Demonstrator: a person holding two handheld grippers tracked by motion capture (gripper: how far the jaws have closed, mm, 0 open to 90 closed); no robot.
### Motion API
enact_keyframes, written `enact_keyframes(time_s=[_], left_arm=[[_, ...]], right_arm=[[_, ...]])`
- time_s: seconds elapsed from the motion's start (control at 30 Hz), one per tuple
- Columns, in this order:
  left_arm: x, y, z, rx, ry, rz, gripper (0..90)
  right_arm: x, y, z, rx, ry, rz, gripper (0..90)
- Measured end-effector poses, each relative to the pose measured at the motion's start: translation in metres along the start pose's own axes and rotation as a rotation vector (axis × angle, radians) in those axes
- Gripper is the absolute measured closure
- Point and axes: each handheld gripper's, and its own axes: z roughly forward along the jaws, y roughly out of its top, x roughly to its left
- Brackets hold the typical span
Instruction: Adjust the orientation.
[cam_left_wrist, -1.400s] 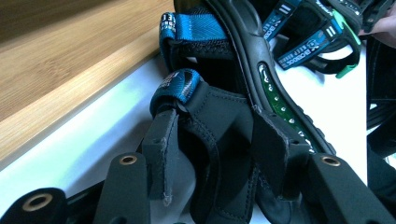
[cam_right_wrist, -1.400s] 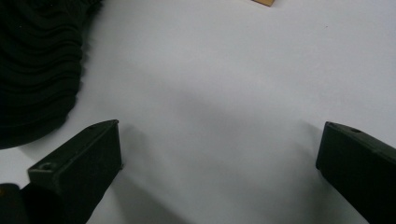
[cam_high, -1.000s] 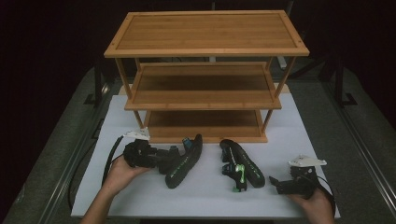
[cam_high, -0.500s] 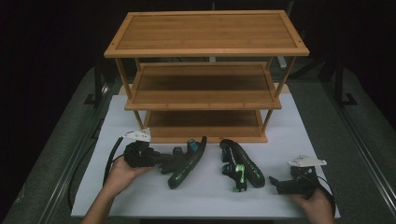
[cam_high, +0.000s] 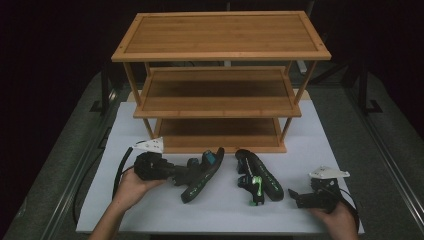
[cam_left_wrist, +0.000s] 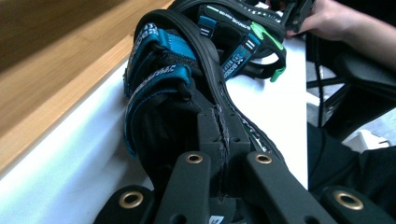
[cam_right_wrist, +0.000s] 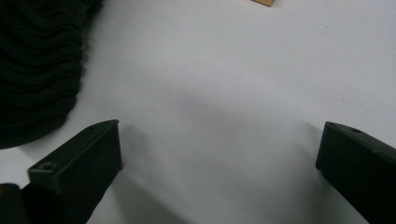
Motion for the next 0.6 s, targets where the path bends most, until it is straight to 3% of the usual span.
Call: enact_keyframes(time_s=[0.07,0.27,0.3,0.4,0.6], left_arm=[[-0.001,0.002,-0.003,0.004,0.037,0.019,90.0],[-0.001,0.005,-0.012,0.005,0.087,0.042,90.0],[-0.001,0.006,-0.014,0.01,0.086,0.047,90.0],[-0.005,0.008,-0.021,-0.037,0.067,0.047,90.0],[-0.01,-0.006,-0.011,0.056,0.065,0.055,90.0]], right_arm=[[0.0,0.0,0.0,0.0,0.0,-0.001,0.0],[0.0,0.0,0.0,0.0,0.0,-0.001,0.0],[0.0,0.0,0.0,0.0,0.0,-0.001,0.0],[0.0,0.0,0.0,0.0,0.0,-0.001,0.0],[0.0,0.0,0.0,0.002,0.0,-0.002,0.0]])
